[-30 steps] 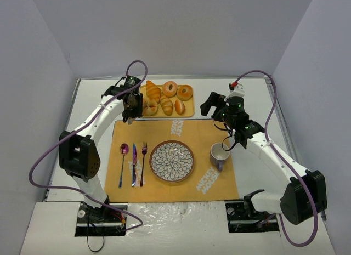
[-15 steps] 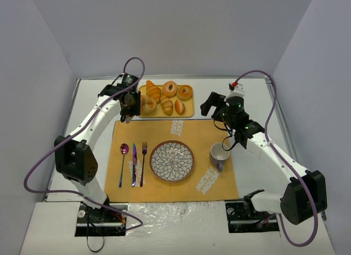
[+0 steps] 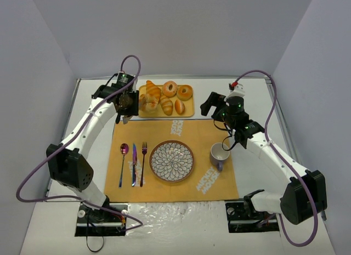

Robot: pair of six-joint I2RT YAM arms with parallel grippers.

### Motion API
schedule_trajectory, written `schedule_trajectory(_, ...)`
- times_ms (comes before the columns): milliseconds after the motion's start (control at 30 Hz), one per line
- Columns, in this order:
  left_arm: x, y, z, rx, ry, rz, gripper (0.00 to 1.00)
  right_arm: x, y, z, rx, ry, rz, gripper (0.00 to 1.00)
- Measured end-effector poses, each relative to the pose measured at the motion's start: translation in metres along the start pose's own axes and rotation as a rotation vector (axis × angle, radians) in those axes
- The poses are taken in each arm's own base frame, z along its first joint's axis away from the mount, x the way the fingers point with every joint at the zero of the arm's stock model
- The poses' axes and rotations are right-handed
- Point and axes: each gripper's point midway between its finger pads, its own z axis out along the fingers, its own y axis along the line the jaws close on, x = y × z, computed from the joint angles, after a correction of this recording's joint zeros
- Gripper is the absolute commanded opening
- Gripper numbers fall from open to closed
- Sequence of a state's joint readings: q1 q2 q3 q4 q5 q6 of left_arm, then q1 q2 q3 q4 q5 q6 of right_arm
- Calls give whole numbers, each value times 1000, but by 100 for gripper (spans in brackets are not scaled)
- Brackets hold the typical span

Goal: Place the bread

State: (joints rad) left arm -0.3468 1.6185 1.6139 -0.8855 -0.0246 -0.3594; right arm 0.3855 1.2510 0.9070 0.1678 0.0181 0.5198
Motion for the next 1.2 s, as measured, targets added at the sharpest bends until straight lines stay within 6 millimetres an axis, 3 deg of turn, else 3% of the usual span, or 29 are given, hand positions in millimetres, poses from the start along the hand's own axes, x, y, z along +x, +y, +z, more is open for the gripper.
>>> schedule_trajectory(167, 1, -7, -29, 61, -43, 17, 0, 2, -1, 2, 3, 5, -1, 95)
schedule_trajectory(333, 17, -17, -53, 132, -45, 54, 0, 4, -2, 5, 9, 14, -3, 95)
schedule_trajectory(833, 112, -53, -88, 305, 94, 253, 0, -8, 1, 9, 15, -11, -17, 95)
schedule_trajectory(1033, 136, -59, -107, 369, 101, 304, 0, -9, 2, 13, 20, -8, -23, 95)
schedule_trajectory(1200, 154, -60, -109, 390, 133, 333, 0, -9, 1, 14, 23, -7, -24, 96)
